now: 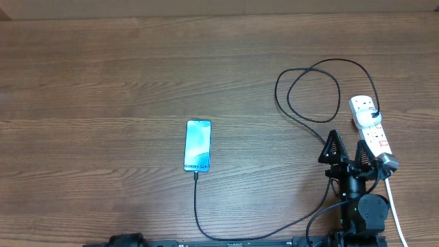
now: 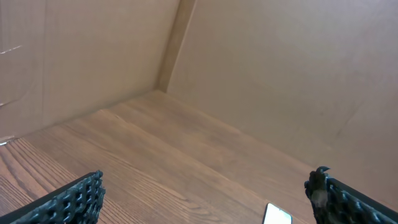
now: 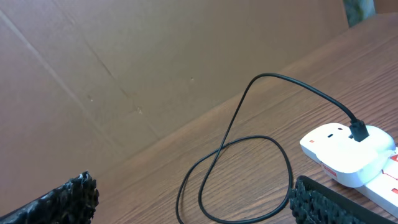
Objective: Plug charger to phone and switch on socket
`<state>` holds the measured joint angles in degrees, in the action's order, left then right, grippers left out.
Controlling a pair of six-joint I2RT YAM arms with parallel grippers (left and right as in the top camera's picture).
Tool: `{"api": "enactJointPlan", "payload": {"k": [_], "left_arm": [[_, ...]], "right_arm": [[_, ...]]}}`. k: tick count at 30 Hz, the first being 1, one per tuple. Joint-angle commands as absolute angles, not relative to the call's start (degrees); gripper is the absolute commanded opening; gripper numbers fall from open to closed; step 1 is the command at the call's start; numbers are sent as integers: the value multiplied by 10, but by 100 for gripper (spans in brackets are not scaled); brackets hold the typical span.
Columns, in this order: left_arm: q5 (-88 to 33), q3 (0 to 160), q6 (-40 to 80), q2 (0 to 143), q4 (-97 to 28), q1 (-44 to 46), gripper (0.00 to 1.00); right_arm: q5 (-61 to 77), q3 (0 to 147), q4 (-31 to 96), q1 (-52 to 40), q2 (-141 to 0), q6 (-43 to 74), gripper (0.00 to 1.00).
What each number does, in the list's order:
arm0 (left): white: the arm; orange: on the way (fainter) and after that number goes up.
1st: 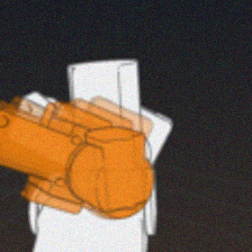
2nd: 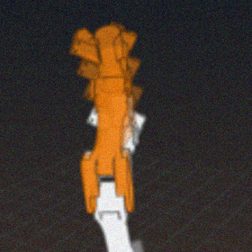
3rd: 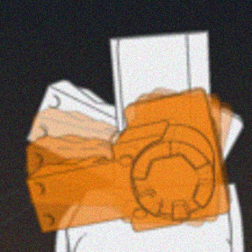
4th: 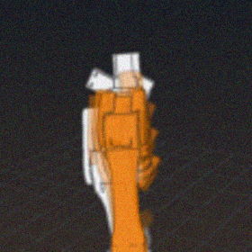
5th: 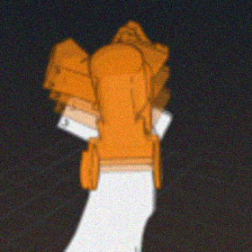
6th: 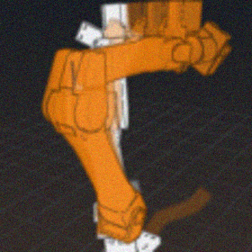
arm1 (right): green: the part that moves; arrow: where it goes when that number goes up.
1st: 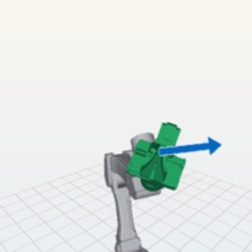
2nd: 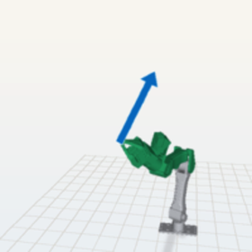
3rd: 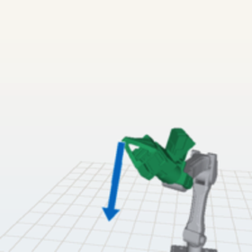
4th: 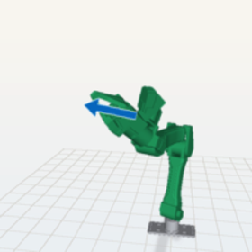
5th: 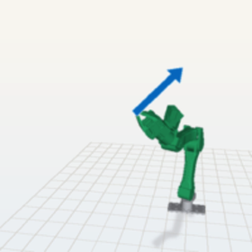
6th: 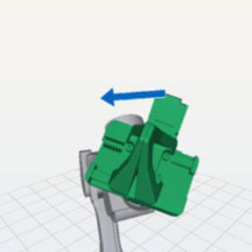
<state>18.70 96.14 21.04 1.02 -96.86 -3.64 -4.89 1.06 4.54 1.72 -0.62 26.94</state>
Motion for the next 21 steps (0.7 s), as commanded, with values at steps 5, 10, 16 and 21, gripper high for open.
{"api": "enactJointPlan", "payload": {"k": [5,10,16,21], "left_arm": [[190,961,212,3,-968,-37,100],[184,953,228,3,-967,-37,100],[173,848,245,3,-916,-33,100],[125,714,241,3,-795,-34,100]], "right_arm": [[-48,4,43,13,-2,268,100],[-48,4,43,13,-2,268,100],[-48,4,43,13,-2,268,100],[-48,4,43,13,-2,268,100]]}}
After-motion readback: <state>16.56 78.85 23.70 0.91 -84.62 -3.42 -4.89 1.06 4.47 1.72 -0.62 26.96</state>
